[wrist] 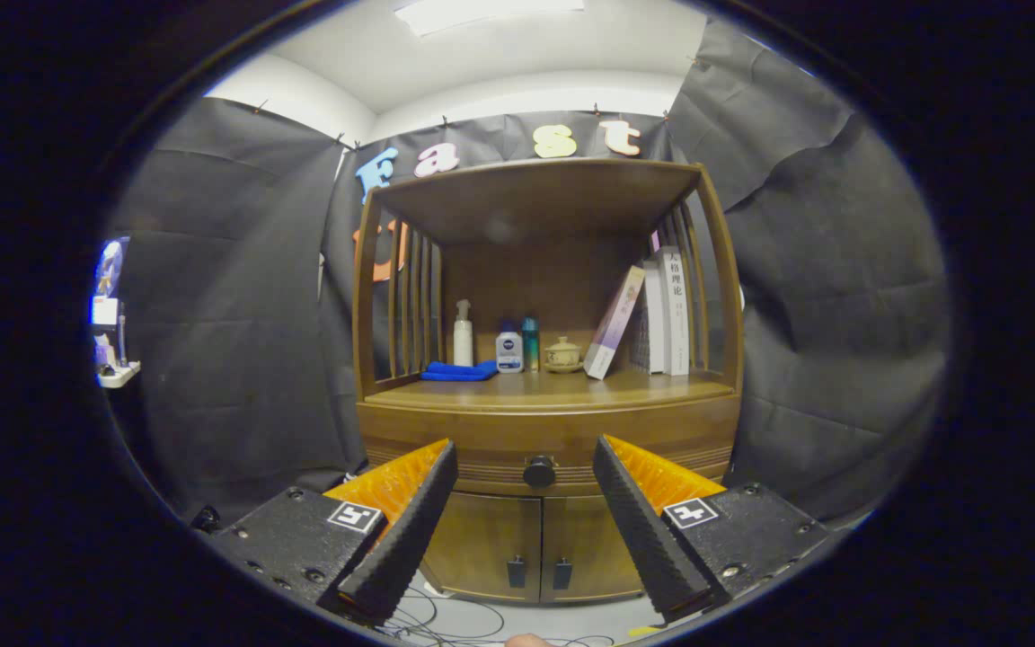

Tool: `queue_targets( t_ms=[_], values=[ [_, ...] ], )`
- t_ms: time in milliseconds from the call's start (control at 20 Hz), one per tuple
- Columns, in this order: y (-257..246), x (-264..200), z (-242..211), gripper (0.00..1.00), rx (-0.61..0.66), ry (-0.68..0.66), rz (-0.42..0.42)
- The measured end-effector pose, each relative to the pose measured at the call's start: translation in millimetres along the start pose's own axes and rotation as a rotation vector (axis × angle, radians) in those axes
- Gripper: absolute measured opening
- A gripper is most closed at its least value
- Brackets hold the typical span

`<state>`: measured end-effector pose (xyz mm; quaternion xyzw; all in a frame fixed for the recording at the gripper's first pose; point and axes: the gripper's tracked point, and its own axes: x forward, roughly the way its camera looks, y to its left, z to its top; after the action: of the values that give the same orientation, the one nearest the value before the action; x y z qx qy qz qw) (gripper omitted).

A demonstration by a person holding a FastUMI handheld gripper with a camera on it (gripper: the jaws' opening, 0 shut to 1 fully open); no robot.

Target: Pull open the drawer, take out the items inside it, and place them on the countertop above the cabinet.

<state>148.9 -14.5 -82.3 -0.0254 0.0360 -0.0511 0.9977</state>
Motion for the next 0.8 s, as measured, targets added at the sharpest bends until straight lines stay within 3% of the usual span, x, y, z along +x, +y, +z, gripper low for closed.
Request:
queue_targets(
  t_ms=[800],
  values=[
    [0, 133, -64, 0.99, -0.024, 0.114, -0.043]
  ],
)
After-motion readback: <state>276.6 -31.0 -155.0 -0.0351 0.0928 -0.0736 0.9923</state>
